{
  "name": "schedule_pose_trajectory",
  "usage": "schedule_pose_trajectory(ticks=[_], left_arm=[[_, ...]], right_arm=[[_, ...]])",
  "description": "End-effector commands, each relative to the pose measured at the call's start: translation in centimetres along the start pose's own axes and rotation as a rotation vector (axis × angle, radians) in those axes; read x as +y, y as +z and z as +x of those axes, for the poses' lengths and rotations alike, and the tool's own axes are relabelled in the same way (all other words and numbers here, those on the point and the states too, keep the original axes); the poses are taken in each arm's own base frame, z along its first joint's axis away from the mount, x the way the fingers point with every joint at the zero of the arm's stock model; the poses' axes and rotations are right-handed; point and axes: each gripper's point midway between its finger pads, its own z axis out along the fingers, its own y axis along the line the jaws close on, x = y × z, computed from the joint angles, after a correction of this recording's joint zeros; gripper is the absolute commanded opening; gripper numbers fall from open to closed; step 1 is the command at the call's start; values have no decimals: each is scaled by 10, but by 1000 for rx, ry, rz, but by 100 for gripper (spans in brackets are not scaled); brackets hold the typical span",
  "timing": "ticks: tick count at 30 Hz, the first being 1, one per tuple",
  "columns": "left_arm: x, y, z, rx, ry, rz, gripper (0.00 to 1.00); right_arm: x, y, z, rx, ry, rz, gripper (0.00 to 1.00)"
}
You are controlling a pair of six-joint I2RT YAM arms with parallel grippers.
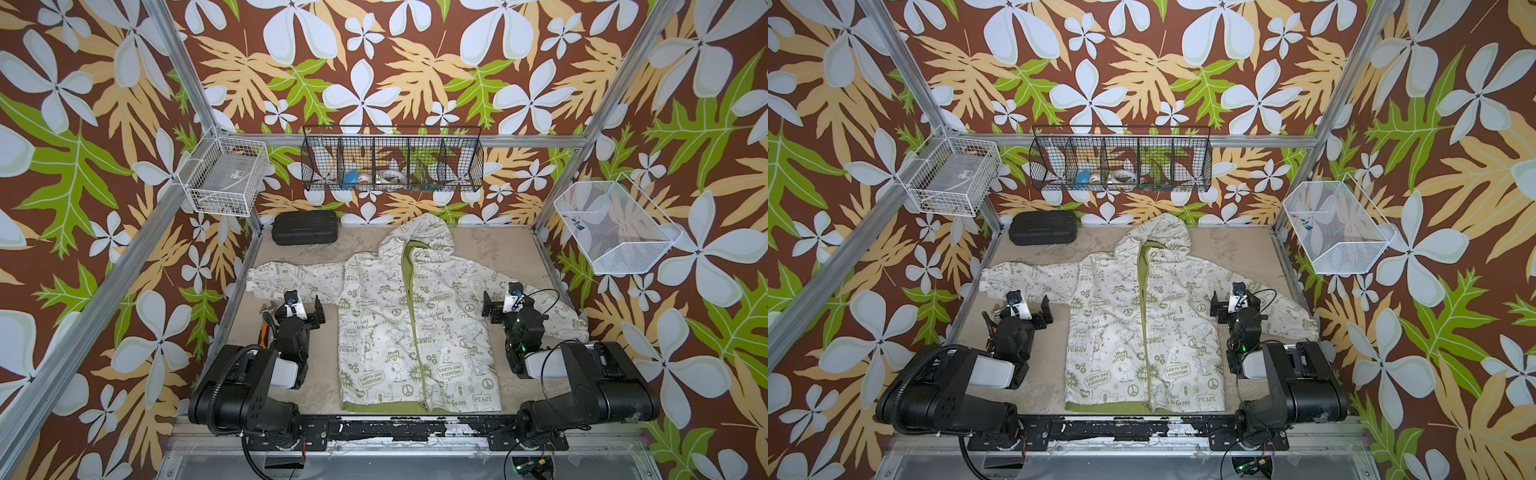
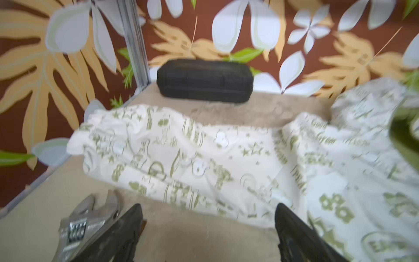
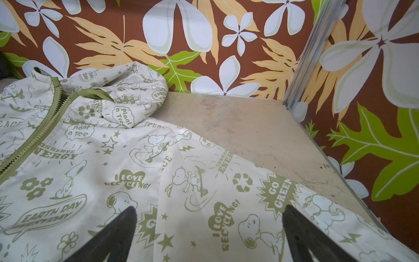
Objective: Unzip the jacket
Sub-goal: Reset both arms
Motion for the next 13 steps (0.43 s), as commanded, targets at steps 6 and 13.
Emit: schedule_pose_trajectory(ticks=[6, 13], left_arm=[[8, 7, -16, -47, -36, -60, 100], [8, 6, -17, -53, -34, -60, 100]], right_arm=[[-2, 0, -9, -33, -5, 10, 100], [-3, 7, -5, -6, 15, -18, 100]])
